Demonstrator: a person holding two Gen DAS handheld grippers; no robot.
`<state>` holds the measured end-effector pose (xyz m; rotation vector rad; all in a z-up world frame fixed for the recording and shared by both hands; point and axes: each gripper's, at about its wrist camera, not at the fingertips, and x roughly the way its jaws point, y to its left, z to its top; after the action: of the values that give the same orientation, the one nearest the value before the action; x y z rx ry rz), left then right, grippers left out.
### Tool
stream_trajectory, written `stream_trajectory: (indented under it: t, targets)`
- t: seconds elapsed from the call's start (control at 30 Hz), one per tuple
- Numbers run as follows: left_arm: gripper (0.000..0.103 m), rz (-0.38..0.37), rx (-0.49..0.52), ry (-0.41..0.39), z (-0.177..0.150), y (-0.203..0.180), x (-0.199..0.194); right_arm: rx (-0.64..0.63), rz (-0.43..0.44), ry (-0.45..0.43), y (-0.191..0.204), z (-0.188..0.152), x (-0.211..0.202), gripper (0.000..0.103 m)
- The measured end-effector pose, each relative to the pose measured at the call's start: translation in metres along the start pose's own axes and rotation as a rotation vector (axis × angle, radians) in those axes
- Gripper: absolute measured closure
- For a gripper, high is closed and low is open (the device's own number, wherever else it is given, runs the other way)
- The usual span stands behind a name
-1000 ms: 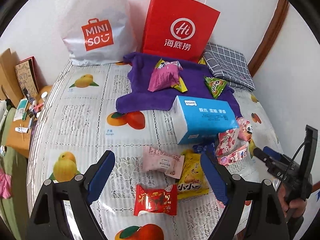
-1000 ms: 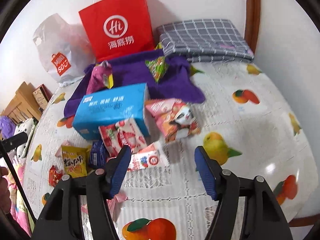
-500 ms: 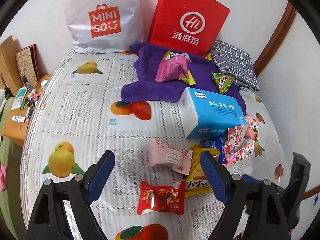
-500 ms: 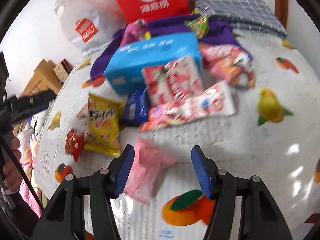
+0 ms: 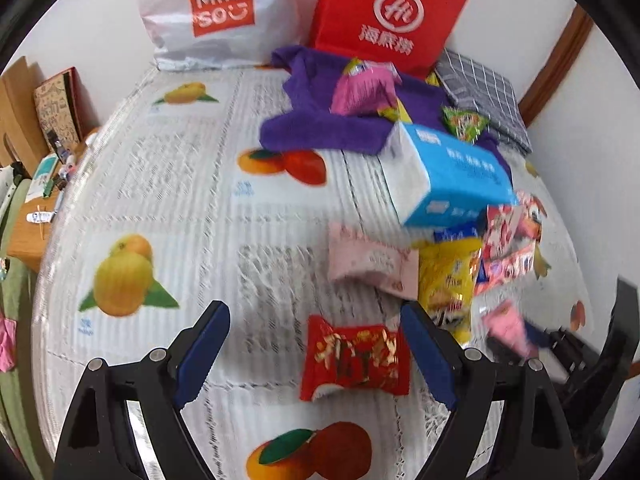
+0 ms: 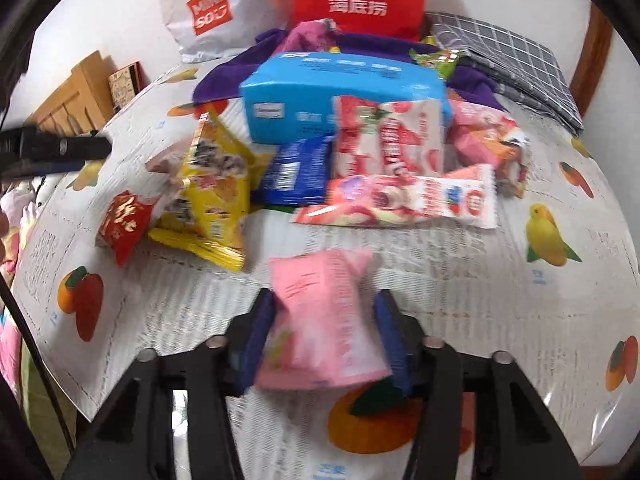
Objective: Organize snacks
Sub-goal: 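Grasp the pink peach packet with the right tool while the left tool grasps the red packet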
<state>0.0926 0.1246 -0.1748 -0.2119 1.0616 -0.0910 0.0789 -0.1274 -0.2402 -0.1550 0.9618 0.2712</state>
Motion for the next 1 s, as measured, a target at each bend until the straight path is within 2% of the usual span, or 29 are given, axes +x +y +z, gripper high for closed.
stream_trajectory:
  t: [0.33,0.43,0.67,0.73,0.8,0.9,1.0]
  targets:
    - [0.016,-0.003,0.056,0.072,-0.021,-0.02,0.025,0.123,-0.103,-0.05,-0.073,0.0,0.002,0.056]
    - [0.016,0.054,0.106,0.055,-0.026,-0.03,0.028,0.147,-0.123,-0.068,-0.086,0.001,0.003,0.056]
    - [0.018,0.125,0.172,0.012,-0.032,-0.037,0.032,0.17,-0.145,-0.113,-0.095,0.003,0.007,0.055]
    - [0.025,0.134,0.172,-0.005,-0.031,-0.035,0.031,0.175,-0.15,-0.126,-0.096,0.003,0.009,0.054]
    - [0.037,0.132,0.157,-0.024,-0.029,-0.031,0.028,0.173,-0.156,-0.138,-0.096,0.003,0.01,0.054]
    - [0.046,0.128,0.149,-0.057,-0.027,-0.023,0.027,0.181,-0.153,-0.139,-0.098,0.005,0.011,0.054]
    - [0.051,0.122,0.15,-0.088,-0.028,-0.019,0.026,0.179,-0.164,-0.137,-0.098,0.007,0.012,0.054]
